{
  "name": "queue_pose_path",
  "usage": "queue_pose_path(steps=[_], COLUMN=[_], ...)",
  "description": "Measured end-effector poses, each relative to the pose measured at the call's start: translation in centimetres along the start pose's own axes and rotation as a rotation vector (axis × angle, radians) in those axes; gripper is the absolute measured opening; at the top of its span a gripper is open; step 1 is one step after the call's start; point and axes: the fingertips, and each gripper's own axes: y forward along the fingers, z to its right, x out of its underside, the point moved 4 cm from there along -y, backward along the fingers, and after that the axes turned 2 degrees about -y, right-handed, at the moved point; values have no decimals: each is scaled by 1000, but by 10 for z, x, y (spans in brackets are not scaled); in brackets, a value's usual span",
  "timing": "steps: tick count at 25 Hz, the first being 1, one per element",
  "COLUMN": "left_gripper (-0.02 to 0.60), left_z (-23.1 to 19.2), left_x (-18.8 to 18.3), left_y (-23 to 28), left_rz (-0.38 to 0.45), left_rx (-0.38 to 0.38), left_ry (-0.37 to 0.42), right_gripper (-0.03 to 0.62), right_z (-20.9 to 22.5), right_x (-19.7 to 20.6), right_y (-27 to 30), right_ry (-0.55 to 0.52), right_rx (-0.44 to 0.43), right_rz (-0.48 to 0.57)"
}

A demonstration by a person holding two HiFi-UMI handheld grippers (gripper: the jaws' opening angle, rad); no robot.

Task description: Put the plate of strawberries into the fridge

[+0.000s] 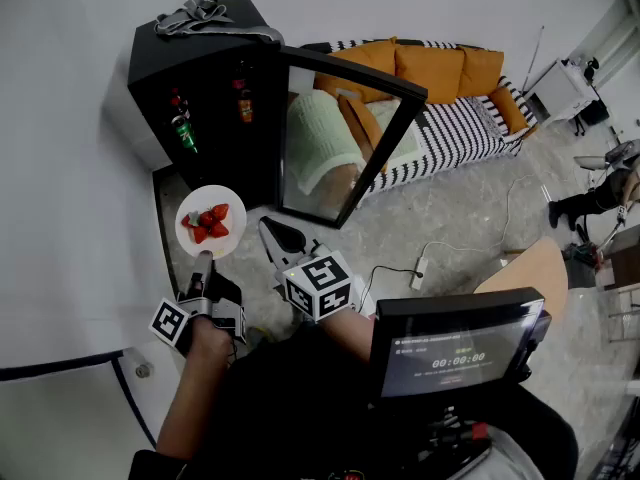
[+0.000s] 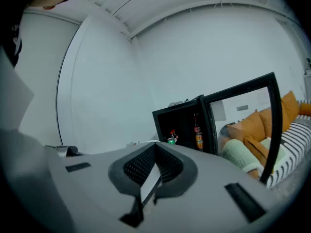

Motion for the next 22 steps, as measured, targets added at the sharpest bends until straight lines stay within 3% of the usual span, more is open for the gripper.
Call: queue_pose_path(steps=[10,22], left_gripper=[14,14], left_z=[-6,-17], left_x=[16,35], left_y=[13,35], left_rz=[8,44], left_rx=[3,-22], left_ry=[1,4], right_gripper=[-3,-3], right_z=[27,58], right_x=[-5,-3], right_y=[1,6], right_ry=[-24,-38], right_rx=[5,-34], right_rz=[51,25])
